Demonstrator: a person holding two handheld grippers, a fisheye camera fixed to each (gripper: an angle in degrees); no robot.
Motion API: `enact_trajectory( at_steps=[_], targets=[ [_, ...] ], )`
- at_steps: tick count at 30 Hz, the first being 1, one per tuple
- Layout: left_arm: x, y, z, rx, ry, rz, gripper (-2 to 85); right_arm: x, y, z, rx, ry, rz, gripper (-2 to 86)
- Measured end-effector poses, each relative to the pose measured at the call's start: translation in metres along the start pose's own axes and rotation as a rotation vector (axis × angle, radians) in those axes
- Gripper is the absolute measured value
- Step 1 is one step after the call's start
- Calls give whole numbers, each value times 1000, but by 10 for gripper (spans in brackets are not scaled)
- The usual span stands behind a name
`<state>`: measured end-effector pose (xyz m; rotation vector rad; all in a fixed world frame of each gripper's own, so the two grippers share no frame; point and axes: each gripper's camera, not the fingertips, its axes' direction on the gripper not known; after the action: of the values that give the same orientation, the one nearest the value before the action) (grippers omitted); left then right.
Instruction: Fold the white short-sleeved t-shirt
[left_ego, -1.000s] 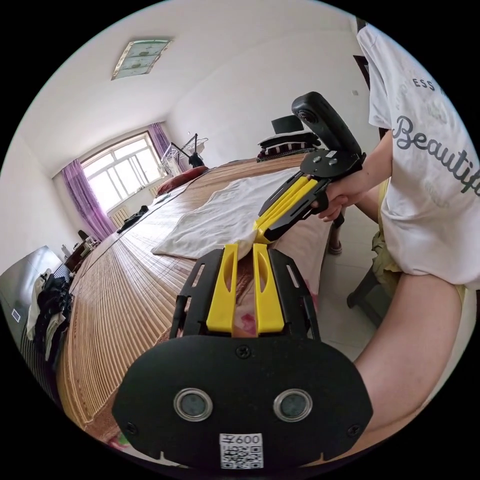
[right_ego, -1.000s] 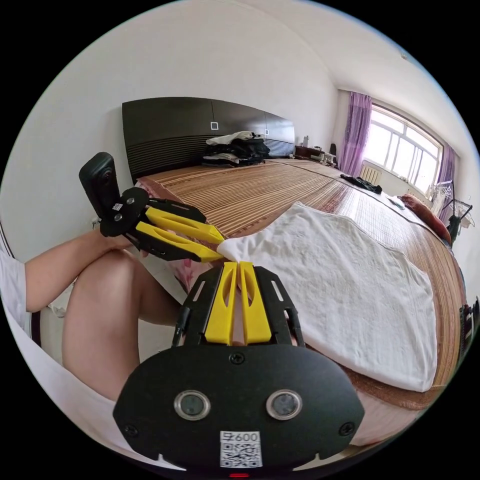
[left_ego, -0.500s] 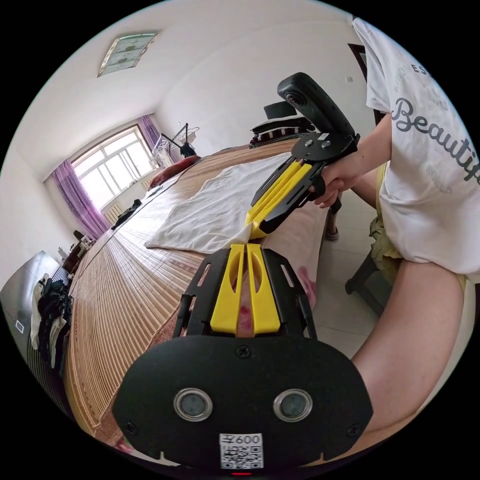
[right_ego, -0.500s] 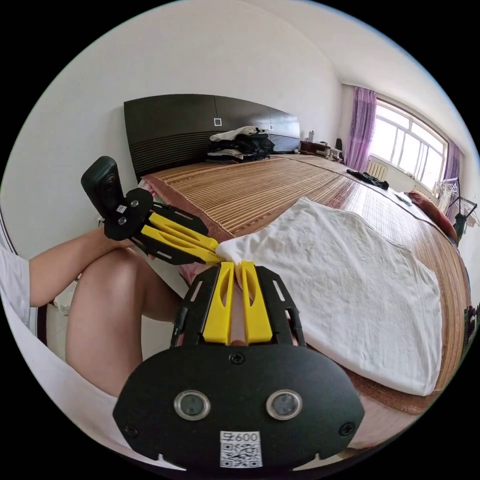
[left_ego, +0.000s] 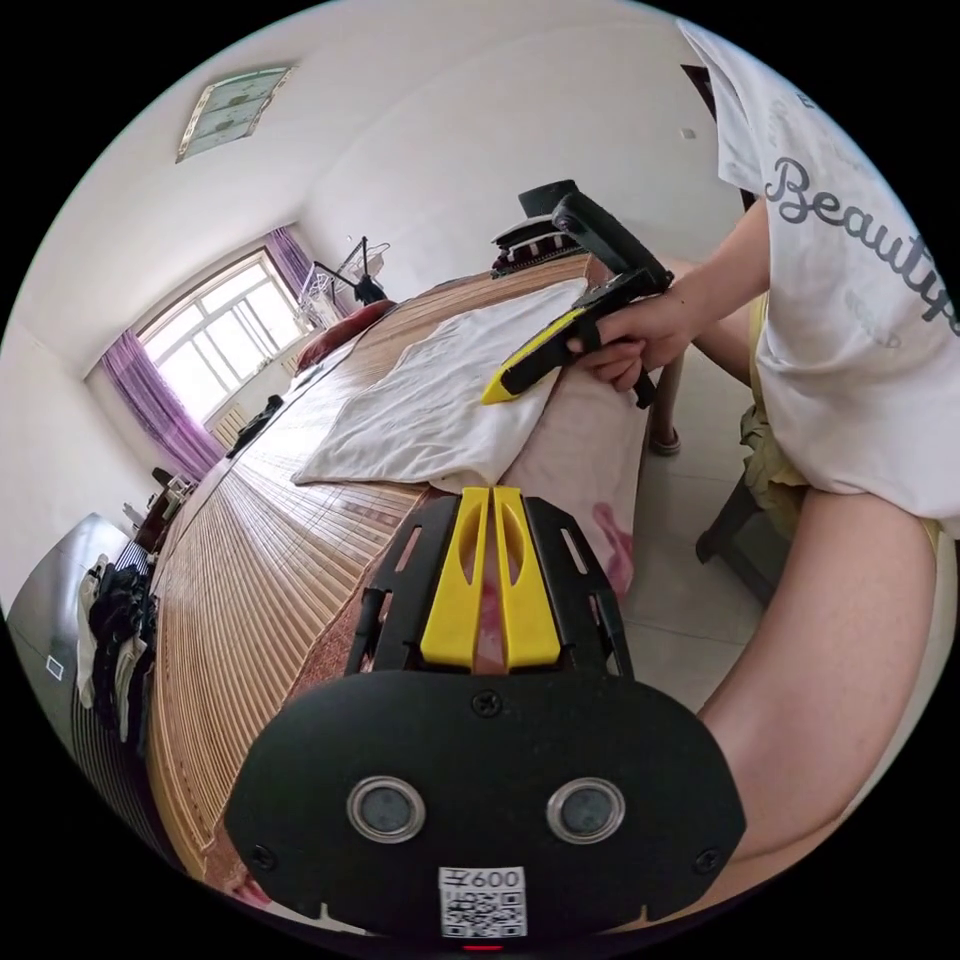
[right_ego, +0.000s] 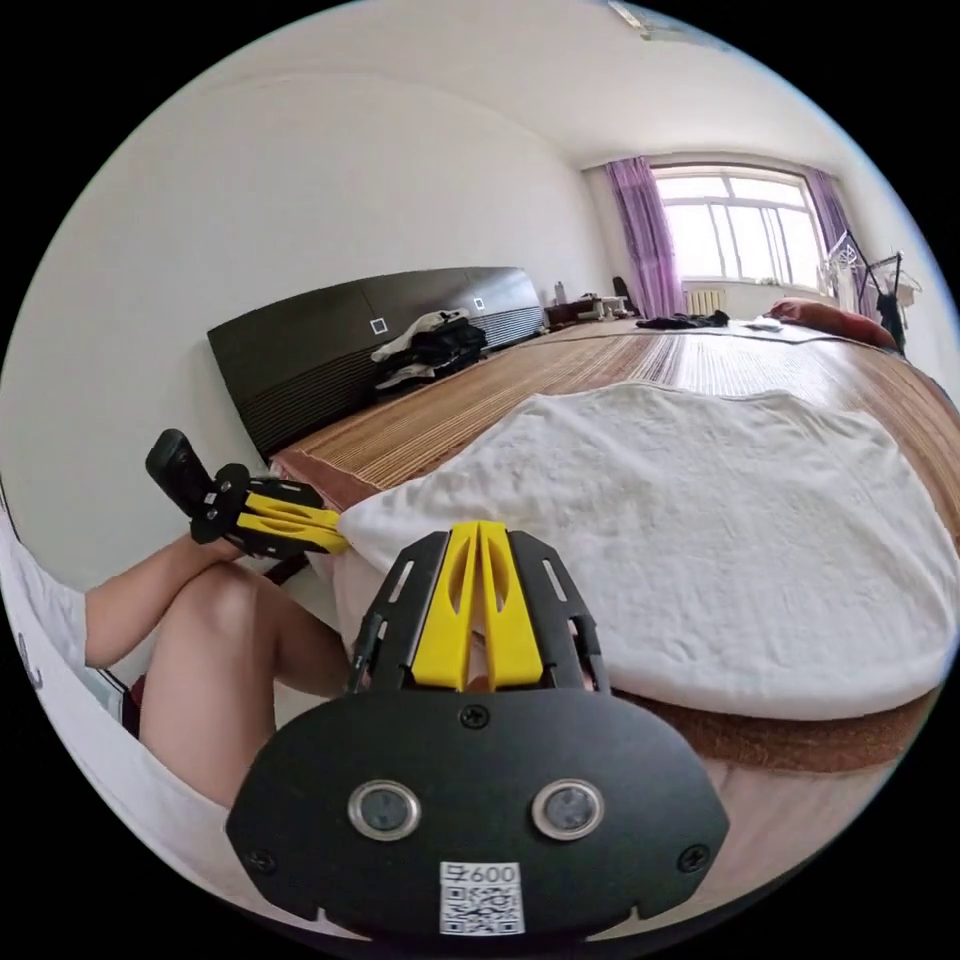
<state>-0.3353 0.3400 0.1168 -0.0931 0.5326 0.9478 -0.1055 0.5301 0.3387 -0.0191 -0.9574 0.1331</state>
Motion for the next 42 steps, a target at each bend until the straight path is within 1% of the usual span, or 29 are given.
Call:
enact_trajectory(
  at_steps=[1,4,5,6,7,8,10,11,13,15,16,19,21,22,23,24,25,26,28,31,33,34,35,37,38,39,40,41,42],
  targets=[
    [1,2,-2,-3,2,-1,11,3,1,-3,13,-22,30,-8],
    [5,7,-8,-8,-5,-2,10,-25,4,-6,22,76,-137,-9],
    [7,11,-12,-14,-4,-10,10,-33,6,-7,31,107,-159,-9],
    [8,18,-15,-44,4,-22,9,-34,6,-8,37,109,-153,-9],
    [9,28,-17,-96,-27,-47,9,-34,5,-11,48,99,-127,-9],
    [8,33,-21,-107,-49,-72,9,-34,4,-14,57,85,-107,-9],
    [2,41,-40,-30,-132,-203,8,-39,3,-16,60,90,-122,-9],
    [0,42,-55,48,-198,-311,8,-45,3,-17,65,104,-146,-9],
    [17,28,-70,160,-401,-496,6,-53,2,-20,75,116,-159,-9],
    [42,6,-65,205,-545,-588,6,-59,0,-22,79,126,-165,-9],
    [52,-5,-59,207,-569,-572,5,-64,-1,-23,82,135,-173,-9],
    [83,-51,-8,125,-618,-533,6,-76,-4,-26,85,155,-190,-8],
    [82,-55,31,5,-667,-624,8,-84,-8,-27,83,165,-207,-8],
    [79,-50,39,-33,-666,-668,8,-90,-12,-29,76,181,-219,-8],
    [77,-37,44,-23,-641,-721,9,-97,-16,-31,63,233,-232,-8],
    [80,-25,37,46,-634,-752,9,-101,-17,-33,71,281,-234,-8],
    [77,-20,35,55,-606,-748,9,-106,-18,-40,100,429,-213,-8],
    [75,-19,35,53,-594,-745,10,-103,-19,-49,118,523,-199,-8],
    [70,-21,35,27,-574,-721,10,-87,-21,-71,141,528,-158,-8],
    [67,-23,36,14,-570,-699,10,-47,-32,-119,161,662,-34,-9],
    [65,-23,37,21,-575,-713,10,-22,-38,-153,193,693,3,-9],
    [65,-23,38,19,-580,-710,10,0,-43,-178,196,702,64,-9],
    [65,-25,39,13,-587,-705,11,22,-47,-207,225,661,142,-9],
    [62,-28,40,5,-588,-703,11,45,-56,-239,207,589,169,-9],
    [60,-29,40,2,-583,-709,11,51,-62,-254,188,647,173,-9],
    [56,-29,39,6,-574,-732,11,54,-64,-261,182,760,204,-9],
    [55,-29,39,12,-568,-749,12,59,-67,-277,178,919,220,-9],
    [51,-29,38,22,-555,-774,12,64,-71,-294,171,883,187,-9],
    [48,-28,37,35,-544,-794,11,66,-73,-303,179,842,203,-9]
  ],
)
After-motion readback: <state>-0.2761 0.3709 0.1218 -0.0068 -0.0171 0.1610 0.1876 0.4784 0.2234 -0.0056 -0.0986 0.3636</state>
